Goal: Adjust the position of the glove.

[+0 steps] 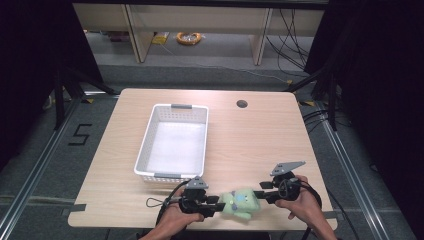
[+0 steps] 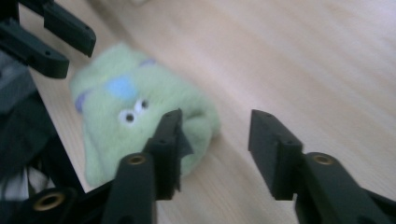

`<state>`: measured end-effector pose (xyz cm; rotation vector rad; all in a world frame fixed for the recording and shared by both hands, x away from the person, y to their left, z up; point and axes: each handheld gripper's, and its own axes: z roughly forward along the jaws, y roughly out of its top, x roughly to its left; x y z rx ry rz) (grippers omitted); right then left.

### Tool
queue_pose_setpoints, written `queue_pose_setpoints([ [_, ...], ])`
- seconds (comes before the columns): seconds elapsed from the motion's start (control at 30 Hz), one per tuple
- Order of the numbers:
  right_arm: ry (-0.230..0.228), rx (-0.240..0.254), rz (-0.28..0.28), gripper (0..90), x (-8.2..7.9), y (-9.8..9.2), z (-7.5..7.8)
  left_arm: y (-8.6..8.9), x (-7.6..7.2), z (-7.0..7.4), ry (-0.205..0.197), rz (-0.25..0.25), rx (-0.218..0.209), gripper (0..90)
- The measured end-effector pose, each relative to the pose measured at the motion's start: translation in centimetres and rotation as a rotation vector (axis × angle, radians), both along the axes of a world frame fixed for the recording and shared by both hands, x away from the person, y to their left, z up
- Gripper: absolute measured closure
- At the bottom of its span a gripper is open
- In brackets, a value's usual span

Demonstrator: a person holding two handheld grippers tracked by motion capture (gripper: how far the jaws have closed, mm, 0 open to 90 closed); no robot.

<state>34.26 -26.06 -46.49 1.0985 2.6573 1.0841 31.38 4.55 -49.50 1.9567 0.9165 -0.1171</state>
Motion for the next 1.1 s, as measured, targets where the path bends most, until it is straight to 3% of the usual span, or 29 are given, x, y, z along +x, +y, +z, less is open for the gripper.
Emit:
queue_pose_setpoints([
  [0.07, 0.013, 0.008, -0.045, 47.7, -0.4, -0.3, 0.6, 0.4, 0.2, 0.1, 0.007, 0.028, -0.002, 55.0],
  [0.1, 0.002, 0.034, -0.075, 47.4, -0.5, -0.2, 0.7, 0.4, 0.2, 0.1, 0.008, 0.048, -0.006, 53.8],
  [0.23, 0.022, 0.054, -0.076, 45.4, -1.1, 0.1, 0.8, 0.4, 0.1, -0.1, 0.034, 0.054, 0.004, 48.6],
  [0.3, 0.070, 0.057, -0.103, 44.3, -1.6, 0.5, 0.8, 0.1, 0.0, -0.3, 0.043, 0.052, 0.009, 47.1],
  [0.37, 0.061, 0.076, -0.117, 43.5, -1.7, 0.6, 0.5, -0.1, 0.0, -0.4, 0.050, 0.053, 0.011, 44.2],
  [0.4, 0.059, 0.055, -0.104, 42.9, -1.6, 0.4, 0.5, -0.3, -0.1, -0.4, 0.068, 0.070, 0.018, 44.2],
  [0.43, 0.083, 0.060, -0.090, 42.8, -1.6, 0.3, 0.3, -0.4, 0.1, -0.5, 0.085, 0.057, -0.006, 42.9],
  [0.47, 0.083, 0.058, -0.125, 42.5, -1.6, 0.3, -0.2, -0.6, 0.1, -0.7, 0.109, 0.070, -0.013, 41.6],
  [0.53, 0.087, 0.078, -0.138, 42.2, -1.6, 0.5, -0.6, -1.0, 0.2, -0.8, 0.123, 0.076, -0.015, 40.5],
  [0.57, 0.109, 0.070, -0.127, 42.3, -1.6, 0.5, -0.7, -1.0, 0.2, -0.8, 0.123, 0.076, -0.015, 40.0],
  [0.6, 0.141, 0.077, -0.154, 42.5, -1.8, 0.7, -0.7, -1.3, 0.3, -0.9, 0.123, 0.067, -0.009, 40.0],
  [0.7, 0.115, 0.070, -0.132, 43.0, -1.5, 0.9, -1.4, -1.8, 0.3, -1.1, 0.115, 0.072, 0.013, 40.4],
  [0.73, 0.128, 0.041, -0.128, 42.9, -1.5, 0.9, -1.5, -1.9, 0.2, -1.2, 0.116, 0.082, 0.022, 40.7],
  [0.77, 0.121, 0.056, -0.132, 42.9, -1.4, 1.0, -1.8, -2.0, 0.2, -1.3, 0.125, 0.079, 0.020, 40.8],
  [0.8, 0.134, 0.039, -0.126, 43.5, -1.4, 1.0, -1.8, -2.0, 0.2, -1.4, 0.124, 0.078, 0.030, 41.0],
  [0.9, 0.162, 0.055, -0.127, 44.2, -1.5, 1.2, -2.0, -2.2, 0.3, -1.5, 0.131, 0.078, 0.023, 42.1],
  [0.93, 0.132, 0.031, -0.128, 45.1, -1.4, 1.1, -2.1, -2.4, 0.3, -1.5, 0.124, 0.075, 0.028, 43.2],
  [1.1, 0.137, 0.050, -0.134, 46.5, -1.3, 1.0, -2.7, -2.6, 0.4, -1.9, 0.136, 0.081, 0.023, 45.1],
])
